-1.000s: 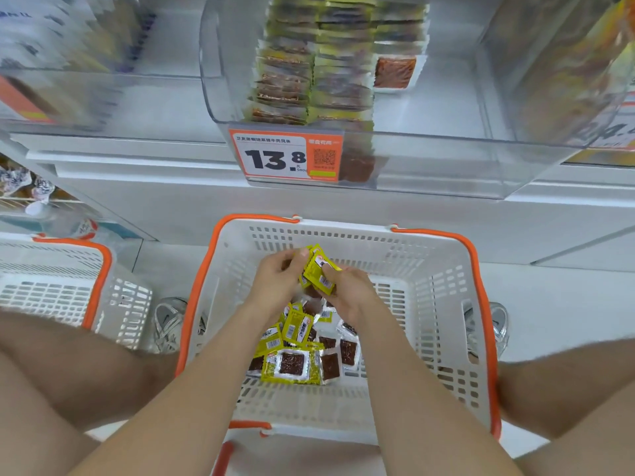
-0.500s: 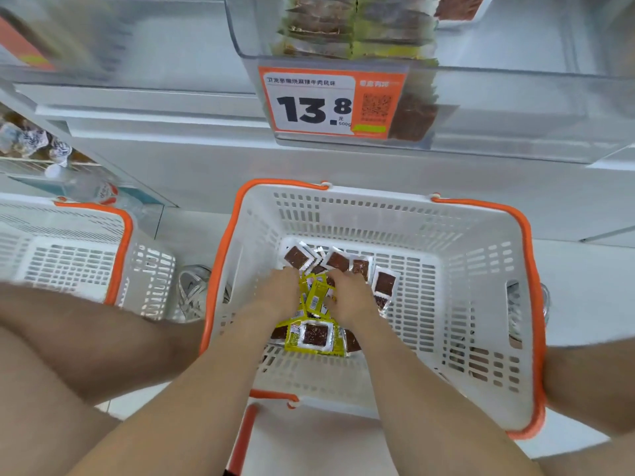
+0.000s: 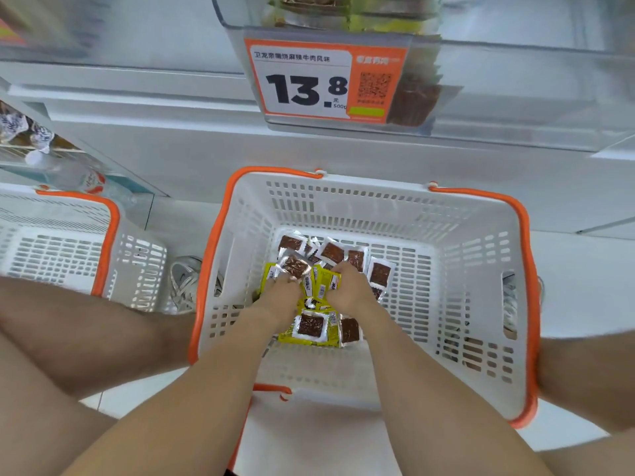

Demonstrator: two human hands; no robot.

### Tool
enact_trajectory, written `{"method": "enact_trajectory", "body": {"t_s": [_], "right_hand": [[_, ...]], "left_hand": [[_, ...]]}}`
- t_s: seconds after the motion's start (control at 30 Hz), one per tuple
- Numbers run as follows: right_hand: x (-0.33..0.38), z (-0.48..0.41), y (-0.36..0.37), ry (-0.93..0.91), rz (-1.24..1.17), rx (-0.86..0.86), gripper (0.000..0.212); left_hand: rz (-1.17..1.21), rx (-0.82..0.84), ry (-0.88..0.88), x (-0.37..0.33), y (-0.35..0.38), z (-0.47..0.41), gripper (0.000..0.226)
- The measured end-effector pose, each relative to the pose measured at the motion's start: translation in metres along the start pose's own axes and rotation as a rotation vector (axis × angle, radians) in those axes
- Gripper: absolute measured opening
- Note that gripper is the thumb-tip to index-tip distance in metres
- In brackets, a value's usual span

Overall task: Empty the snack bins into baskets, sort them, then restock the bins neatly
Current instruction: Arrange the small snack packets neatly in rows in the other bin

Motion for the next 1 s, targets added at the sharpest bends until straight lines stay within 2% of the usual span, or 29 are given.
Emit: {"method": "enact_trajectory", "body": {"t_s": [0.07, 0.17, 0.2, 0.27, 0.33, 0.43, 0.47, 0.53, 0.57, 0.67, 0.73, 0.77, 0.83, 0.9, 0.93, 1.0], "right_hand": [[-0.003, 0.001, -0.004, 0.042, -0.083, -0.025, 0.049], [0.001, 0.006, -0.012, 0.046, -0.168, -0.076, 0.015], [0.004, 0.008, -0.017, 0.039, -0.198, -0.083, 0.012], [0.011, 0.014, -0.03, 0.026, -0.297, -0.085, 0.02], [0.017, 0.018, -0.043, 0.016, -0.399, -0.054, 0.015], [0.026, 0.024, -0.058, -0.019, -0.454, 0.036, 0.021], [0.03, 0.026, -0.062, -0.026, -0.453, 0.075, 0.023], [0.038, 0.03, -0.069, -0.057, -0.44, 0.158, 0.028], [0.042, 0.033, -0.073, -0.075, -0.426, 0.184, 0.029], [0.059, 0.047, -0.093, -0.125, -0.458, 0.201, 0.022], [0.07, 0.06, -0.11, -0.121, -0.454, 0.141, 0.013], [0.073, 0.064, -0.121, -0.112, -0.434, 0.049, 0.012], [0.075, 0.069, -0.147, -0.08, -0.394, -0.251, 0.013], [0.081, 0.081, -0.17, -0.087, -0.555, -0.476, 0.015], [0.09, 0.091, -0.175, -0.109, -0.696, -0.498, 0.01], [0.109, 0.111, -0.174, -0.162, -0.874, -0.408, 0.01]], "left_hand": [[0.016, -0.029, -0.034, -0.001, -0.001, 0.001, 0.034], [0.129, -0.126, -0.086, 0.006, -0.011, 0.005, 0.033], [0.191, -0.14, -0.106, 0.009, -0.014, 0.008, 0.033], [0.395, -0.173, -0.119, 0.013, -0.024, 0.011, 0.032], [0.677, -0.233, -0.128, 0.017, -0.04, 0.014, 0.026], [0.987, -0.259, -0.052, 0.017, -0.068, 0.018, 0.024], [1.053, -0.232, -0.027, 0.017, -0.074, 0.018, 0.031], [1.146, -0.167, -0.029, 0.021, -0.086, 0.02, 0.061], [1.161, -0.135, -0.008, 0.02, -0.097, 0.028, 0.065], [1.259, -0.109, 0.099, 0.013, -0.127, 0.052, 0.024], [1.375, -0.134, 0.122, 0.013, -0.138, 0.062, 0.017], [1.442, -0.166, 0.098, 0.014, -0.142, 0.066, 0.017], [1.552, -0.262, -0.012, 0.017, -0.149, 0.074, 0.016], [1.615, -0.329, -0.056, 0.015, -0.158, 0.087, 0.017], [1.63, -0.349, -0.041, 0.011, -0.163, 0.093, 0.019], [1.65, -0.334, 0.009, 0.001, -0.171, 0.104, 0.021]]}}
Point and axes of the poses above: each hand's wrist, its own z-axis away from the middle knuckle, its own y-axis out of the palm, x = y × z, the point moved 3 cm from there along -z, towards the middle knuckle, and after that the axes turned 6 degrees about -y, right-handed, at the moved point
